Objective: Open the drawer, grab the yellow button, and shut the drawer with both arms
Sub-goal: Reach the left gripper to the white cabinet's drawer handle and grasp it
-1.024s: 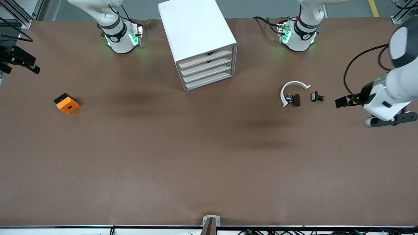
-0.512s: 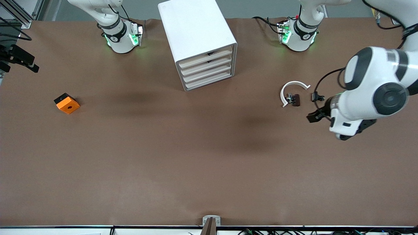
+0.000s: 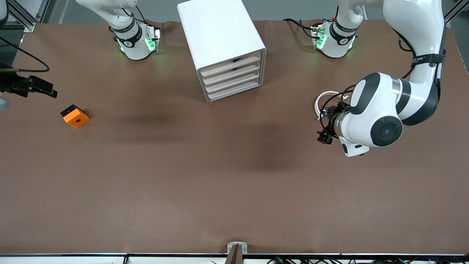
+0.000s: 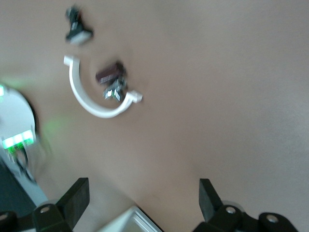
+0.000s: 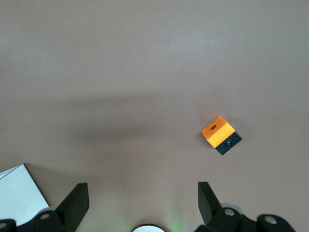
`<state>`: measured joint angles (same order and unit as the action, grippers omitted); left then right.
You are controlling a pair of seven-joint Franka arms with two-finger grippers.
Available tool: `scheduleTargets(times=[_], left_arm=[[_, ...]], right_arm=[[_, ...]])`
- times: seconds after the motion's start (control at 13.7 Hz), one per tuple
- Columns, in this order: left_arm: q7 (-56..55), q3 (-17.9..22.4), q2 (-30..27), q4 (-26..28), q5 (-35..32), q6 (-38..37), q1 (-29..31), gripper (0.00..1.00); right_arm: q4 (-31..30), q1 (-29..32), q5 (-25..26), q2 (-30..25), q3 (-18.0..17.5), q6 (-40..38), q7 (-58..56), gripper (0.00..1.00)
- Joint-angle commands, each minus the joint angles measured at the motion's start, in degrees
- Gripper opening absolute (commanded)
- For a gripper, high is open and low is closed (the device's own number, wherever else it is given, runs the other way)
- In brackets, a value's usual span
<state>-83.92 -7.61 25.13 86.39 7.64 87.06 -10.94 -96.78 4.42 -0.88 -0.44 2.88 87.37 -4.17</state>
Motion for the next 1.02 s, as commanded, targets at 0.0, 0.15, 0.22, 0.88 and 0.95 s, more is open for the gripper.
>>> scheduleTargets(times=[0.0, 0.15, 0.22, 0.88, 0.95], left_arm=[[-12.53, 0.22, 2.02, -1.31, 4.99, -5.73, -0.13, 1.0], [-23.69, 0.22, 3.87, -1.31, 8.95, -9.0, -0.22, 1.0], [-26.44, -0.12, 4.57, -1.13, 9.4, -9.7, -1.53, 1.0], [-45.27, -0.04, 12.93, -1.31, 37.42, -13.23, -7.24, 0.98], [-45.89, -0.04, 13.02, -1.05, 38.49, -13.23, -7.69, 0.97]], right_arm=[[2.91, 1.3, 0.53, 2.63, -0.25, -0.97, -0.76, 1.0], [2.91, 1.3, 0.53, 2.63, -0.25, -1.24, -0.76, 1.0], [2.74, 1.38, 0.53, 2.63, -0.25, -1.15, -0.76, 1.0], [2.47, 2.0, 0.27, 3.25, -0.25, -1.15, -0.05, 1.0], [2.47, 2.09, 0.01, 3.25, -0.25, -1.15, 0.03, 1.0]])
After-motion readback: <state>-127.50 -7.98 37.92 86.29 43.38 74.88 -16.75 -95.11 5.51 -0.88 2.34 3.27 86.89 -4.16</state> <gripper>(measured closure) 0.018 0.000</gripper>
